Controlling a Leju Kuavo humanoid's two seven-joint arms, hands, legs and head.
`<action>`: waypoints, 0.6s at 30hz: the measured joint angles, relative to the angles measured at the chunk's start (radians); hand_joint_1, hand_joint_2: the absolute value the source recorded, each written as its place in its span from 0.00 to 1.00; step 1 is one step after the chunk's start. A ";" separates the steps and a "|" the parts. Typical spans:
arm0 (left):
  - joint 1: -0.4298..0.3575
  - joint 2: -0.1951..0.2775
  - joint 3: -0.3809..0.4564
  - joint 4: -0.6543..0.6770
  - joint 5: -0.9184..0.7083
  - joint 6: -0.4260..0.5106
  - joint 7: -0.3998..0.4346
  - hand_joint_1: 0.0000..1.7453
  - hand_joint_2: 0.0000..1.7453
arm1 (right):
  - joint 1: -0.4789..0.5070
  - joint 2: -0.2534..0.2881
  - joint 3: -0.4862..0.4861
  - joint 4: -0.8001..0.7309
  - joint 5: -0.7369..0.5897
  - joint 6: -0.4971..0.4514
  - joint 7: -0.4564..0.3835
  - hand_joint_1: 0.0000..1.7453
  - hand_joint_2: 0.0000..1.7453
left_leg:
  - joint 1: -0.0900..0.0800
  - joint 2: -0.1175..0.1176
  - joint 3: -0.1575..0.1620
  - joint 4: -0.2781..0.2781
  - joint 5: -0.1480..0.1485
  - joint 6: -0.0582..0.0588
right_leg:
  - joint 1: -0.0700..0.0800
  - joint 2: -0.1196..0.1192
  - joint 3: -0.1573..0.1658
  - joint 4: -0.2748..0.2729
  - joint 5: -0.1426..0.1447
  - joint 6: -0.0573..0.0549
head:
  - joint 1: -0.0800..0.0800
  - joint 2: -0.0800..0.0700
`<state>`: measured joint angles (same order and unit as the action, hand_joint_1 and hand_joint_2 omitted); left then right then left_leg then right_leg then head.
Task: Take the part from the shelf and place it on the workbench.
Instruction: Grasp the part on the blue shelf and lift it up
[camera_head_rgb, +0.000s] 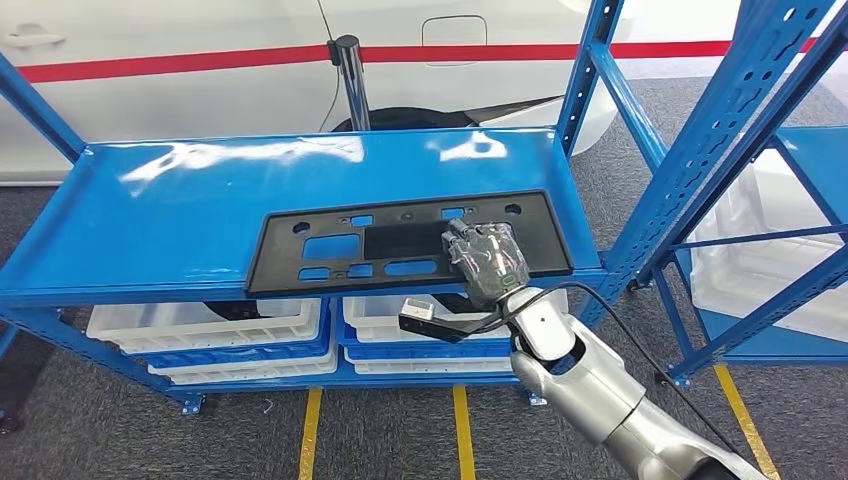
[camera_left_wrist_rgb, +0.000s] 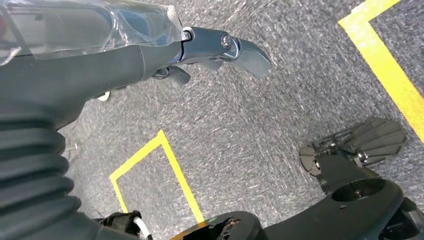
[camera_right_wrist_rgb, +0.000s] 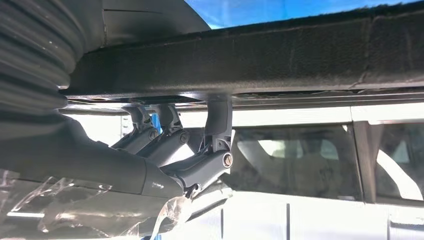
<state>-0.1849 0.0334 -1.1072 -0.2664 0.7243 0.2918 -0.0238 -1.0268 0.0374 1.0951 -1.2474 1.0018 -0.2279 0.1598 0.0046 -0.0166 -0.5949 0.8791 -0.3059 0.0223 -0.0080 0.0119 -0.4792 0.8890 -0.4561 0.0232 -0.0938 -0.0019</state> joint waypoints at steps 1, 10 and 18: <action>-0.001 0.000 0.000 0.000 -0.004 0.000 -0.001 0.00 1.00 | 0.005 -0.003 -0.005 -0.008 0.003 -0.004 -0.001 1.00 1.00 | 0.000 0.000 0.000 0.000 0.000 0.000 | 0.000 0.000 0.000 0.000 0.000 0.000 | 0.000 0.000; -0.004 -0.001 -0.001 0.000 -0.022 -0.009 -0.012 0.00 1.00 | 0.026 -0.022 -0.035 -0.056 0.012 -0.006 -0.009 1.00 1.00 | 0.000 0.000 0.001 0.000 0.000 0.000 | 0.000 0.000 0.000 0.000 0.000 0.000 | 0.000 0.000; -0.005 -0.002 -0.001 0.000 -0.015 -0.006 -0.018 0.00 1.00 | 0.036 -0.034 -0.050 -0.081 0.010 -0.004 -0.010 1.00 1.00 | 0.000 0.000 0.001 0.000 0.000 0.000 | 0.000 0.000 0.003 0.000 0.000 0.000 | 0.000 0.000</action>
<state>-0.1901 0.0318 -1.1086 -0.2666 0.7095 0.2861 -0.0415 -0.9910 0.0036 1.0450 -1.3282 1.0114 -0.2323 0.1495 0.0045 -0.0167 -0.5935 0.8791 -0.3059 0.0223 -0.0080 0.0118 -0.4767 0.8890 -0.4560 0.0233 -0.0938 -0.0019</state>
